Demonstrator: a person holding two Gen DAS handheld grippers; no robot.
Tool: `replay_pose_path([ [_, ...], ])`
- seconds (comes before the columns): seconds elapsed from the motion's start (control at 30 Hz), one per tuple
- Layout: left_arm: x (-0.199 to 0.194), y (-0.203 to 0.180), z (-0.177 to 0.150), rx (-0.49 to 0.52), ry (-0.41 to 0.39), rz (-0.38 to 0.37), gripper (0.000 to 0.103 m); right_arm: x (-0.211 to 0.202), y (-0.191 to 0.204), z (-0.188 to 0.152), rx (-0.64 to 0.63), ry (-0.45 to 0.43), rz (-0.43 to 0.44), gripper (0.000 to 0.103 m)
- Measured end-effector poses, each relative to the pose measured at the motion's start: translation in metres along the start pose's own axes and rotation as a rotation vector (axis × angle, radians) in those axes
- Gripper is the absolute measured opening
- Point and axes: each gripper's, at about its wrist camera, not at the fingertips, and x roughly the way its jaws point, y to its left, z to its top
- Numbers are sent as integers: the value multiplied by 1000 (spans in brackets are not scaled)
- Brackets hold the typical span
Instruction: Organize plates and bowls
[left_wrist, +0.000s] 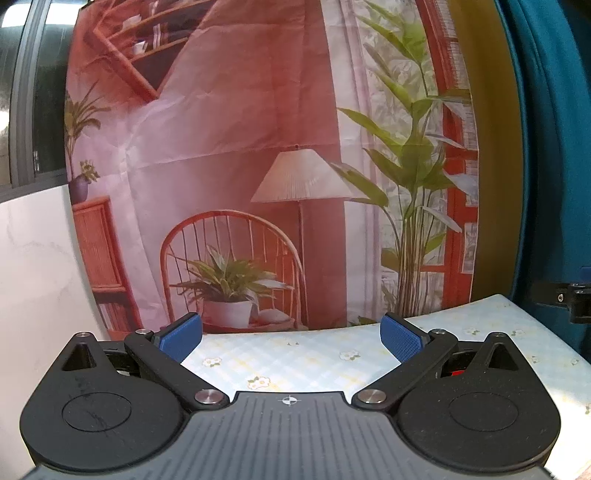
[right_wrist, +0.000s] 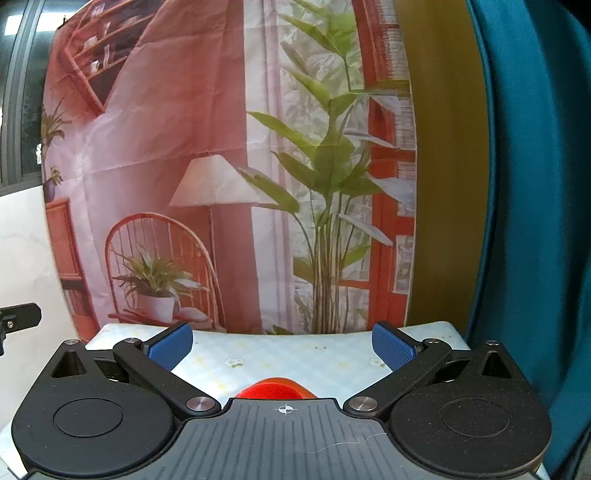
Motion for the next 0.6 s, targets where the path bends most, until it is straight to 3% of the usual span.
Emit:
replay_pose_path([
  [0.6, -1, 5, -3, -42, 20, -1, 103, -8, -3, 2, -2, -13, -4, 103],
])
